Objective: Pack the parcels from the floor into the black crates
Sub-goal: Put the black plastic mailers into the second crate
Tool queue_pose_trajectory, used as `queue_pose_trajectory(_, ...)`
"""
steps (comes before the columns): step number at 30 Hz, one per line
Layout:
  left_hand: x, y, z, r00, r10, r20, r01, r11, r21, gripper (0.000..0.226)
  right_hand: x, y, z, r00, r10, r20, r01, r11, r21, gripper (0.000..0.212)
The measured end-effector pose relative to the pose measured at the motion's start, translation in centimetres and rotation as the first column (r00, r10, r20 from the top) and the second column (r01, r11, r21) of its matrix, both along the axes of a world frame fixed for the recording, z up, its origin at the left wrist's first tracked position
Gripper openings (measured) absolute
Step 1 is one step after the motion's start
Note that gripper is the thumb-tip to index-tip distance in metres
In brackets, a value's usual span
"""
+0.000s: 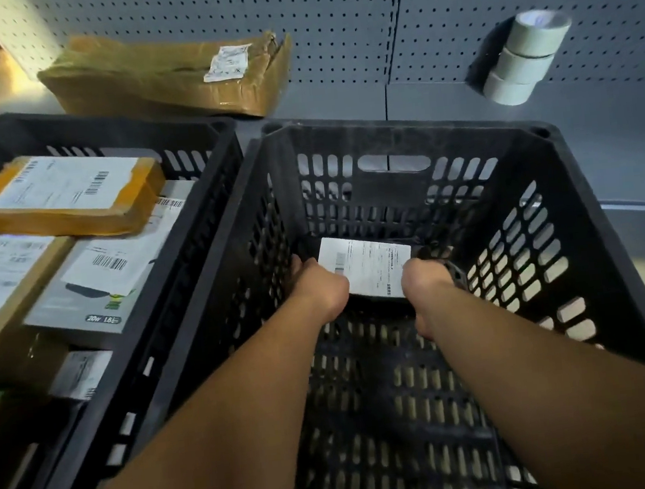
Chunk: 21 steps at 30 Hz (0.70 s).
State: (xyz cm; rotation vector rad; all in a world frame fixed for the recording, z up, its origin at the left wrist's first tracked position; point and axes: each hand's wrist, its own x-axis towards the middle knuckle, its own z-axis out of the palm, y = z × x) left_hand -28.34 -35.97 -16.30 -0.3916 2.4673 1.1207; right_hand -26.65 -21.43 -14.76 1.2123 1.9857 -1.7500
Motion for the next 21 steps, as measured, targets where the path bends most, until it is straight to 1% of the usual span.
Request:
queue_pose_trajectory(2, 0.5, -0.2, -0.5, 0.996, -0.091, 0.007, 0.091, 0.995, -0.039, 0.059, -0.2, 0.0, -0.7, 0.998, 0.060, 0.012, -0.061, 0.996, 0.068, 0.049)
queue_pose_trajectory(4, 0.4, 0.4, -0.5, 0.993, -0.110, 0.048, 0.115, 0.986, -0.116, 0.062, -0.4, 0.1, -1.4, 0.994, 0.087, 0.071, -0.094, 0.991, 0.092, 0.058)
queue_pose_trajectory(6, 0.3, 0.8, -0.2, 0.980, -0.155, 0.127, 0.179, 0.962, -0.208, 0.075, -0.9, -0.1, -1.1, 0.978, 0.153, 0.142, -0.170, 0.978, 0.123, 0.064)
queue_pose_trajectory(8, 0.3, 0.8, -0.3, 0.966, -0.203, 0.162, 0.238, 0.941, -0.240, 0.085, -1.2, 0.0, -0.8, 0.940, 0.253, 0.227, -0.294, 0.941, 0.166, 0.067)
queue_pose_trajectory(9, 0.4, 0.8, -0.2, 0.960, -0.217, 0.178, 0.257, 0.934, -0.248, 0.087, -1.2, 0.0, -0.6, 0.926, 0.282, 0.252, -0.329, 0.929, 0.170, 0.067)
queue_pose_trajectory(12, 0.7, 0.7, 0.0, 0.951, -0.237, 0.198, 0.286, 0.919, -0.273, 0.093, -1.4, 0.5, 0.1, 0.905, 0.330, 0.269, -0.389, 0.898, 0.207, 0.064)
queue_pose_trajectory(14, 1.0, 0.7, 0.1, 0.956, -0.233, 0.180, 0.277, 0.920, -0.279, 0.094, -1.4, 0.7, 1.1, 0.888, 0.361, 0.286, -0.426, 0.879, 0.214, 0.059)
queue_pose_trajectory(16, 1.0, 0.9, 0.5, 0.966, -0.223, 0.129, 0.252, 0.924, -0.289, 0.089, -1.4, 0.7, 2.5, 0.877, 0.397, 0.272, -0.462, 0.852, 0.247, 0.054)
queue_pose_trajectory(18, 0.7, 1.3, 1.1, 0.975, -0.215, 0.049, 0.220, 0.936, -0.274, 0.082, -1.3, 0.9, 4.0, 0.888, 0.384, 0.252, -0.449, 0.842, 0.298, 0.056)
queue_pose_trajectory(20, 0.6, 1.8, 2.1, 0.980, -0.198, -0.020, 0.188, 0.956, -0.227, 0.079, -0.8, 1.2, 5.7, 0.880, 0.408, 0.242, -0.473, 0.791, 0.388, 0.059)
queue_pose_trajectory(21, 0.6, 1.9, 2.6, 0.980, -0.189, -0.056, 0.174, 0.962, -0.210, 0.077, -0.4, 1.2, 6.6, 0.873, 0.435, 0.221, -0.488, 0.773, 0.405, 0.060)
